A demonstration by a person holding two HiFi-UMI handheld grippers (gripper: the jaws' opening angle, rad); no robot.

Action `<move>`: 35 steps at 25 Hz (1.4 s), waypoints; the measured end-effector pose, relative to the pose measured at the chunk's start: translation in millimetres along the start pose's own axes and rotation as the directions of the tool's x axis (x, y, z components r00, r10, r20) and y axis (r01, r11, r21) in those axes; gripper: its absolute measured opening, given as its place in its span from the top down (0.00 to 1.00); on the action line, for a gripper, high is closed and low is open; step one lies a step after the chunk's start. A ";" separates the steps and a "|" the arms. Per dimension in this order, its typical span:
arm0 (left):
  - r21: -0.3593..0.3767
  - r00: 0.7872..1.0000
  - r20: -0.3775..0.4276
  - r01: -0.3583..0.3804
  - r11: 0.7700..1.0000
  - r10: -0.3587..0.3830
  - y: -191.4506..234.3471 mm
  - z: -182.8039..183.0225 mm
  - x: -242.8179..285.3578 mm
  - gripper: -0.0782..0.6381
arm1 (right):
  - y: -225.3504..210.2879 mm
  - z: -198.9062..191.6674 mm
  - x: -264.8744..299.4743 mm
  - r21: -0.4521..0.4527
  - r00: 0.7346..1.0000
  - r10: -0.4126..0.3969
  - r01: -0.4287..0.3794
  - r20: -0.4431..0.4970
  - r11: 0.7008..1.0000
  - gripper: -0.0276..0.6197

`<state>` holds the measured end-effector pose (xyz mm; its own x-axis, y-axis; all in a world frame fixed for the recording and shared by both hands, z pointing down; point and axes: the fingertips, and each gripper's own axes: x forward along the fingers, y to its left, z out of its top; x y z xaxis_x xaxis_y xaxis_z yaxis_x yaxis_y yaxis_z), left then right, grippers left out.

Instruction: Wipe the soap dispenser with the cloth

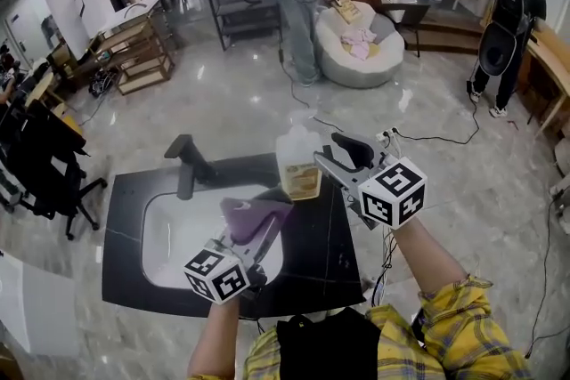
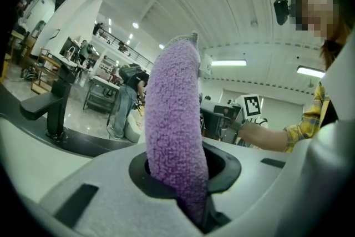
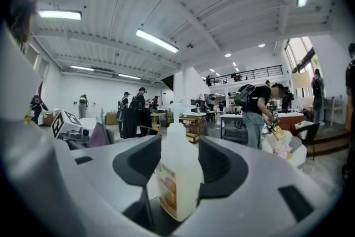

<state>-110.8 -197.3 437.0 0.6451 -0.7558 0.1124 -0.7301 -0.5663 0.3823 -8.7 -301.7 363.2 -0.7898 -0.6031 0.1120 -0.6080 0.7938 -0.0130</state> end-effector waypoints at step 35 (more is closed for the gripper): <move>-0.091 0.998 -0.026 -0.063 0.994 0.061 -33.5 -61.4 -39.6 0.81 | 67.0 -96.9 -105.8 0.264 0.989 -0.106 0.131 -0.107 0.955 0.95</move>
<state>-98.1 -128.2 476.1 0.6049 -0.7802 0.1593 -0.7458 -0.4850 0.4568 42.0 -177.1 446.8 -0.7074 -0.6721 0.2188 -0.7062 0.6585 -0.2602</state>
